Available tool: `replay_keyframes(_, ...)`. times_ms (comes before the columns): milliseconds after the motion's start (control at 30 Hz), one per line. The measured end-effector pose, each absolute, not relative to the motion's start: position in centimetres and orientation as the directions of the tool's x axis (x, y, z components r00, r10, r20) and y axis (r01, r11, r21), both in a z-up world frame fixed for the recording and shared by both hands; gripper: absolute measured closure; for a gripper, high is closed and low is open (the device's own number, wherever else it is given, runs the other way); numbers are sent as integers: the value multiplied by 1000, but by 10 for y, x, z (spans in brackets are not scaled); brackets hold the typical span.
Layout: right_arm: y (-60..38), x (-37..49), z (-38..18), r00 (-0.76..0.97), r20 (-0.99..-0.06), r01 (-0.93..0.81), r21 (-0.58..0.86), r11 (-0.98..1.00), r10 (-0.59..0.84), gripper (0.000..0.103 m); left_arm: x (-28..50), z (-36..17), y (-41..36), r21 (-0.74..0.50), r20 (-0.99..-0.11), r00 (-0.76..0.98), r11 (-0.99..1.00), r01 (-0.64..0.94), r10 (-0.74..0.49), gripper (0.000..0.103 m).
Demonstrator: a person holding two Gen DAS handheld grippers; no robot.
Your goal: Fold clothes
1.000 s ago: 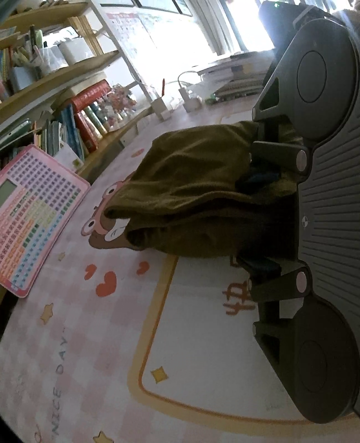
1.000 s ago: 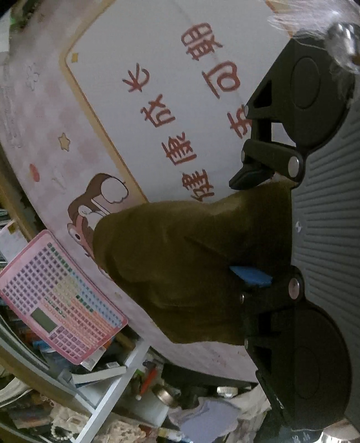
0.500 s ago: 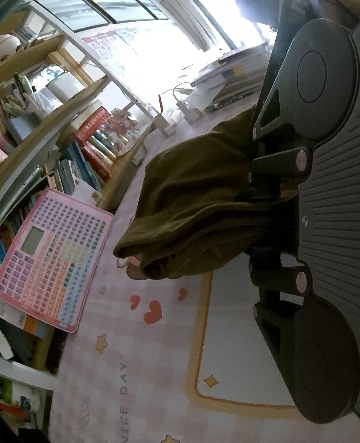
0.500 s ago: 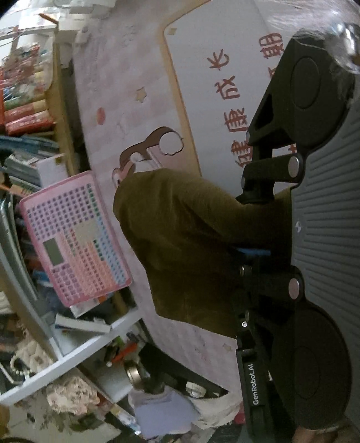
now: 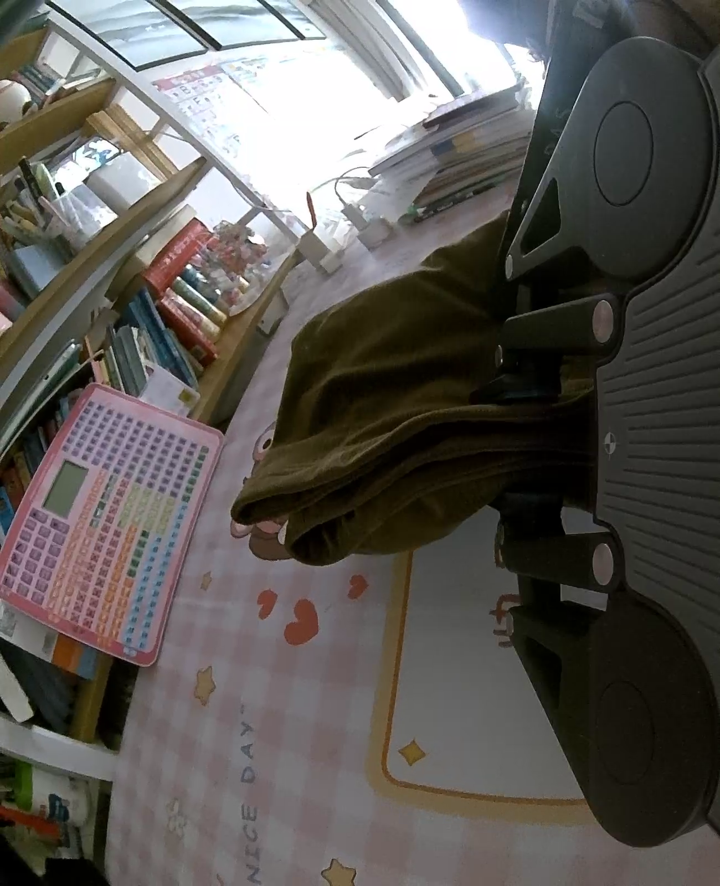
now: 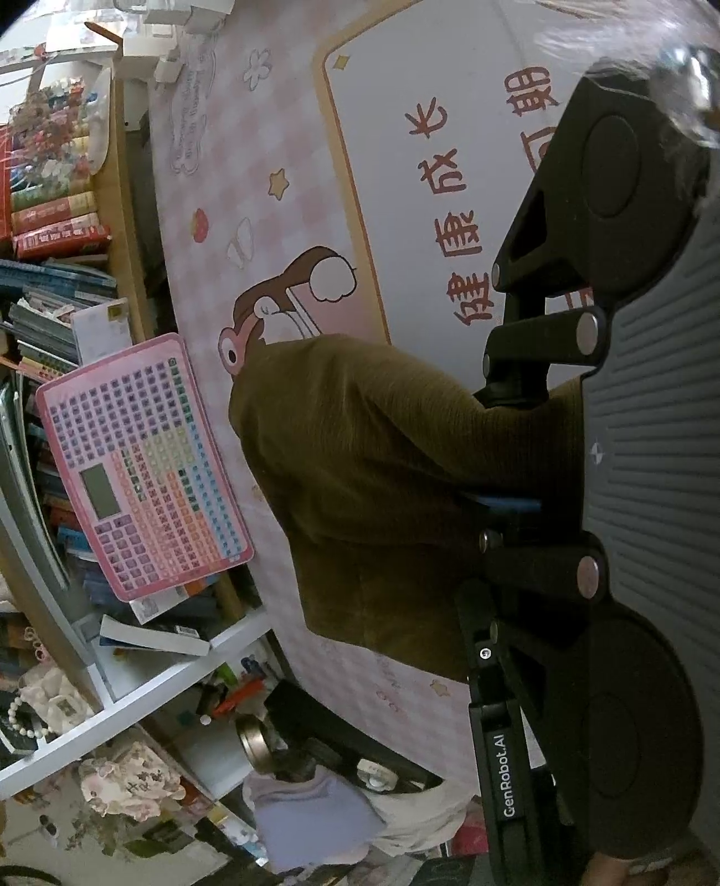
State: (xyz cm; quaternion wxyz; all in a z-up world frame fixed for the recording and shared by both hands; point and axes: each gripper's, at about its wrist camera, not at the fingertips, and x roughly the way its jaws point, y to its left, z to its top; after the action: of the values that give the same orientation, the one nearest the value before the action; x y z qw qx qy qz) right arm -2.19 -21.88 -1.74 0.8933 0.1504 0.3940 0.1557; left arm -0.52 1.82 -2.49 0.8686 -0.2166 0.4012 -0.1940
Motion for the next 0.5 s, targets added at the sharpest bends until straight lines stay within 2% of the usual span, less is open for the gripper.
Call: replay_keyframes(500, -262, -15, -14, 635, -630, -222, 407, 886, 448, 77, -11, -10, -30, -482, -625, 643, 867, 127, -442, 77)
